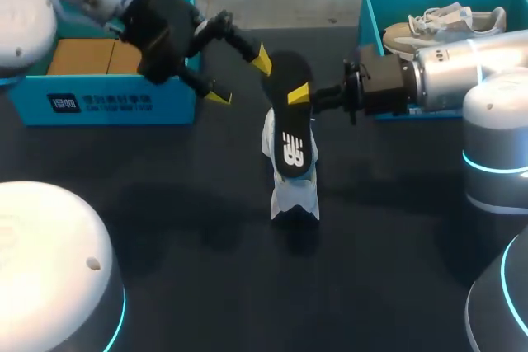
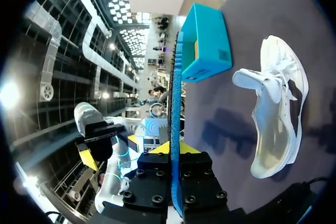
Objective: Take the shoe out of the shoebox, open the shoe tongue, remove and reinsert the insole, then place the shoe into the shoebox
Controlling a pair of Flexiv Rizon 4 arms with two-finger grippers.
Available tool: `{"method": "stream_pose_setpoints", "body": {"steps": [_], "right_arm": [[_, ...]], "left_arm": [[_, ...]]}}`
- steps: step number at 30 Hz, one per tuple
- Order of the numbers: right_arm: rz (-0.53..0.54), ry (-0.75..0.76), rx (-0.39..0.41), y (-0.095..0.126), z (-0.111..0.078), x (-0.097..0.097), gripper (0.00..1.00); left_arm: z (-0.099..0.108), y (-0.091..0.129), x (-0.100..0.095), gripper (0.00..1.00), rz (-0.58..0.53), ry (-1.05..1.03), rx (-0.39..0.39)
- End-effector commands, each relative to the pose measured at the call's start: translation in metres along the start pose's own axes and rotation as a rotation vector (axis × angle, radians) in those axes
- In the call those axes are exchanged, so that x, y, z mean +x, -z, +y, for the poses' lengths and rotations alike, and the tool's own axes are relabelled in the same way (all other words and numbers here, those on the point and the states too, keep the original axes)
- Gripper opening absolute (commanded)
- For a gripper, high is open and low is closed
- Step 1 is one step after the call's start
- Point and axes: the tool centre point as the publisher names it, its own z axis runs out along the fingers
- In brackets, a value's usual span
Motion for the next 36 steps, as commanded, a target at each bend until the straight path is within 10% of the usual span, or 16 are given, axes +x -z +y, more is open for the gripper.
{"method": "stream_pose_setpoints", "body": {"steps": [1, 22, 36], "right_arm": [[0.002, 0.001, 0.003, -0.006, -0.001, -0.003, 0.0], [0.023, 0.002, 0.038, -0.022, -0.008, -0.007, 0.0], [0.021, -0.02, -0.021, -0.021, -0.011, -0.004, 0.0]], "left_arm": [[0.014, 0.001, -0.008, 1.0, 0.356, 0.004, 0.066], [0.042, 0.002, -0.023, 1.0, 0.667, -0.043, 0.064], [0.042, 0.006, -0.021, 1.0, 0.636, -0.037, 0.041]]}}
